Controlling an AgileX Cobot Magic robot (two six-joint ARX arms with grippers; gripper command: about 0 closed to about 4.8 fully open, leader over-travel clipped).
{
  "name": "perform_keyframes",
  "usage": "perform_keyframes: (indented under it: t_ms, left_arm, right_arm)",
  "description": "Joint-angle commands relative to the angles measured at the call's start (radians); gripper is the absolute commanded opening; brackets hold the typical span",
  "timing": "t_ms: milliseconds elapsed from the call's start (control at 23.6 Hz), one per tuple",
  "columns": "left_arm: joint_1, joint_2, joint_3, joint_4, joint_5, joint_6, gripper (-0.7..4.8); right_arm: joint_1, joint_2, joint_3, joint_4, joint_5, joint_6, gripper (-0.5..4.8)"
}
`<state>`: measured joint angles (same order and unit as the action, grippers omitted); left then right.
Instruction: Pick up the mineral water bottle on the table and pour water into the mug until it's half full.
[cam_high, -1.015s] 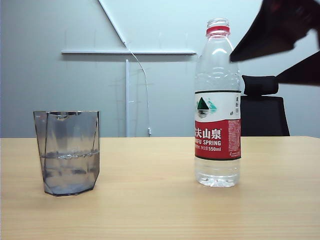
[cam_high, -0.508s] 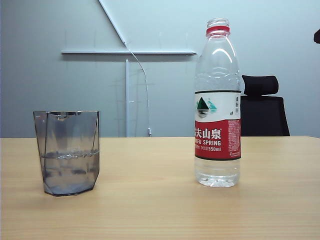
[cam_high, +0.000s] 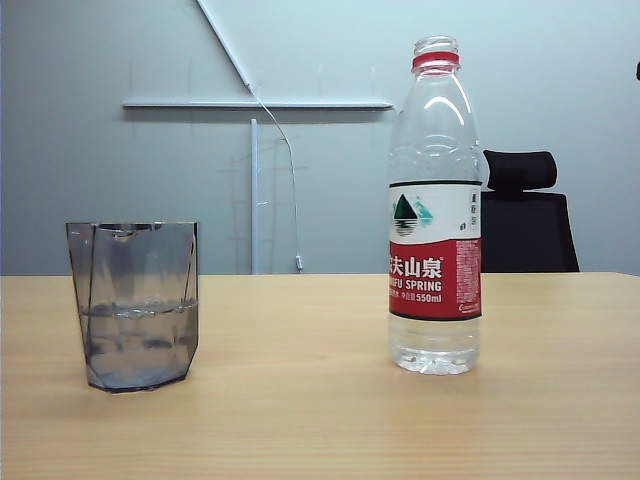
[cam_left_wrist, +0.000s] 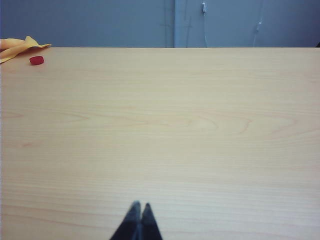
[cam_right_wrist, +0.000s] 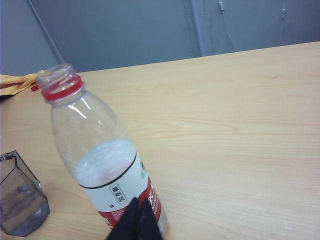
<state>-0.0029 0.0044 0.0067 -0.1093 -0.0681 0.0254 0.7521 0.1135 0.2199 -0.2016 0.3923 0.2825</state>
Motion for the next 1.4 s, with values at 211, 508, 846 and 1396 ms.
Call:
perform_keyframes:
  t_ms: [211,508,846,1396]
  left_arm:
    - [0.0,0.002,0.002,0.01,0.002,-0.003,-0.02]
    - [0.0,0.002,0.002,0.01,0.002,-0.003,-0.02]
    - [0.0,0.002,0.002,0.01,0.002,-0.003,-0.02]
    - [-0.003,0.002,0.002,0.01,0.002,-0.003,-0.02]
  right_arm:
    - [0.002,0.001,0.006,0.013,0.002,-0.002,-0.06]
    - [0.002,0.0,0.006,0.011,0.002,-0.002,-0.05]
    - [-0.241,-0.005,-0.023,0.019,-0.033,-0.003,-0.06]
    - [-0.685,-0.095,-0.22,0.237,-0.326,-0.187,-0.06]
